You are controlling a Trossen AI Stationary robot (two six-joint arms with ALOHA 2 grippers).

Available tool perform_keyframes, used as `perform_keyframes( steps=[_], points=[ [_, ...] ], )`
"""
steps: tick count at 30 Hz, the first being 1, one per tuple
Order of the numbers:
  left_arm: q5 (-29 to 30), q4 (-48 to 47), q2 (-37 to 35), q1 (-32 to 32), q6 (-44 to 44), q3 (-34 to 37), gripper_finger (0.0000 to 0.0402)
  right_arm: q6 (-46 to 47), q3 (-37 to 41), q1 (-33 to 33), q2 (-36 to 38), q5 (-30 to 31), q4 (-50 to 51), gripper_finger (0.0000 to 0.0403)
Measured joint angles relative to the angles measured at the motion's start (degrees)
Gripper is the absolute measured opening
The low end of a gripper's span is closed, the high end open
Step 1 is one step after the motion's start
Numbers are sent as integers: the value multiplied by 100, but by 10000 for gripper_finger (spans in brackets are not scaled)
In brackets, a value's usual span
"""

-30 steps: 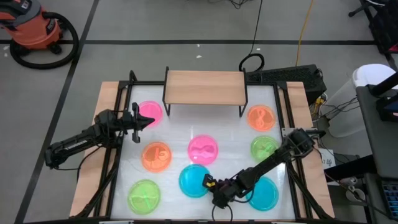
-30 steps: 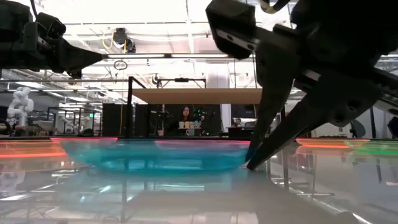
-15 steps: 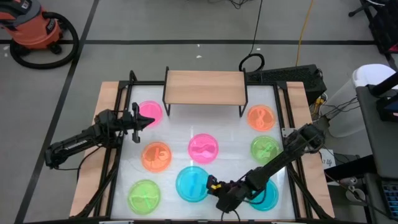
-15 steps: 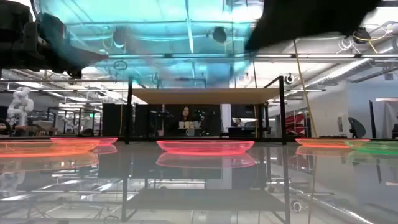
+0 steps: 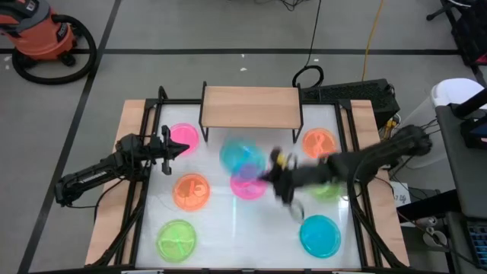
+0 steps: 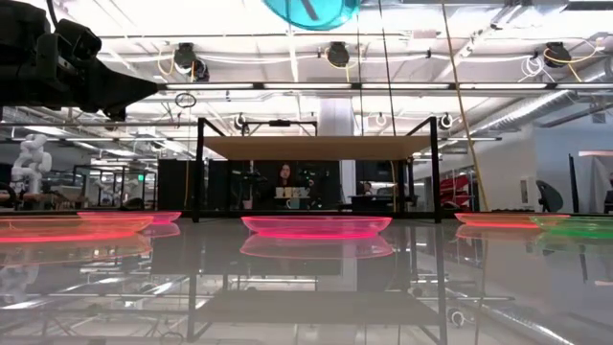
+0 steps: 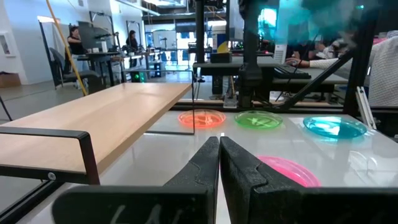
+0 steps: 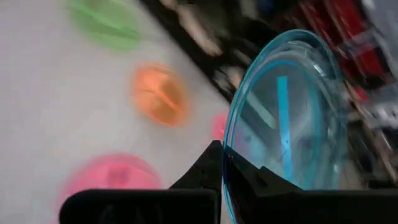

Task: Place and stack plates onto a shelf
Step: Put the left blue plate onto the shelf

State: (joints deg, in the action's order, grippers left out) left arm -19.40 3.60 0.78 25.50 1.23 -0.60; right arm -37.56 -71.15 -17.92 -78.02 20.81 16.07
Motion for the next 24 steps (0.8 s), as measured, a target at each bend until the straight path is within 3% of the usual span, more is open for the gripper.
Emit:
perform_keyframes(
  steps=[6,11,16,24],
  points=[
    [0,0,2,0,0,0,21,-13,516,2076,1028,-917,13,0],
    [0,0,0,0,0,0,21,-52,781,3352,1209,-1855,9,0],
    [-1,0,0,0,0,1,21,-221,896,3949,877,-2108,78,0],
    [0,0,0,1,0,0,21,-245,1246,4276,203,-2112,226,0]
  ],
)
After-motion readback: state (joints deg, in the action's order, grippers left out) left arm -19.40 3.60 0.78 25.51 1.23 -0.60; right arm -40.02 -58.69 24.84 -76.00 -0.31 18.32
